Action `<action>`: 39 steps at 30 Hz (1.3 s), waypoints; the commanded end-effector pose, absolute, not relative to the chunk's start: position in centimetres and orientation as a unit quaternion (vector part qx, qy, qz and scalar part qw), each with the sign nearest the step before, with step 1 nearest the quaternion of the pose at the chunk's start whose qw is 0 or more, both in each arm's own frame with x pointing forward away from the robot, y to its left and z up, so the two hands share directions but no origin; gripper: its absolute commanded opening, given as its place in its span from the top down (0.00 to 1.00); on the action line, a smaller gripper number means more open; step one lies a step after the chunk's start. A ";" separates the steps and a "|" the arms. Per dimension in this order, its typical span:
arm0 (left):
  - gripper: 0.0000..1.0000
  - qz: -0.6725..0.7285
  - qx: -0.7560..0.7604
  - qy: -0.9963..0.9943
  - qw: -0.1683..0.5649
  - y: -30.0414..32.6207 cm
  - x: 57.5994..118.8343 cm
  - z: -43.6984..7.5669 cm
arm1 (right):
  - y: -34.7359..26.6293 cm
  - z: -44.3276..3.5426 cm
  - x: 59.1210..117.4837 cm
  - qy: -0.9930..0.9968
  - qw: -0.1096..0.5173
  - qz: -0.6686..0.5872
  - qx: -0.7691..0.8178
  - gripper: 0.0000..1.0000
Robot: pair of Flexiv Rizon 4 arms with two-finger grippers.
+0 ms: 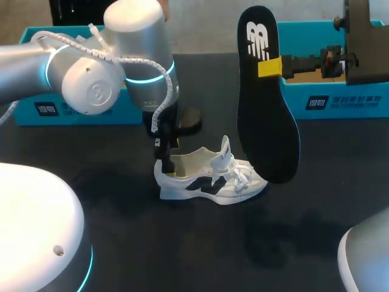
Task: Take the shoe out of the shoebox, open the shoe tongue, remove and reinsert the insole, then place the shoe into the shoebox
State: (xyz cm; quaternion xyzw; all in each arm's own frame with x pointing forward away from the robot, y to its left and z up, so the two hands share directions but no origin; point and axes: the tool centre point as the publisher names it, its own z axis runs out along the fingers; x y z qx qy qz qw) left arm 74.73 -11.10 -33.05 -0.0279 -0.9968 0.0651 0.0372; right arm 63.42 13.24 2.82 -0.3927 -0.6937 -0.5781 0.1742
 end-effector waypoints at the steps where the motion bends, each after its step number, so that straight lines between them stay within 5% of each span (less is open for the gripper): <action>1: 0.00 0.065 -0.030 -0.997 0.035 -11.5 75.0 -33.4 | 13.5 2.9 63.7 -0.694 0.175 -0.577 -0.393 1.00; 39: 0.00 0.091 -0.086 -0.991 0.044 -19.3 80.1 -37.5 | 13.5 2.9 63.7 -0.694 0.175 -0.577 -0.393 1.00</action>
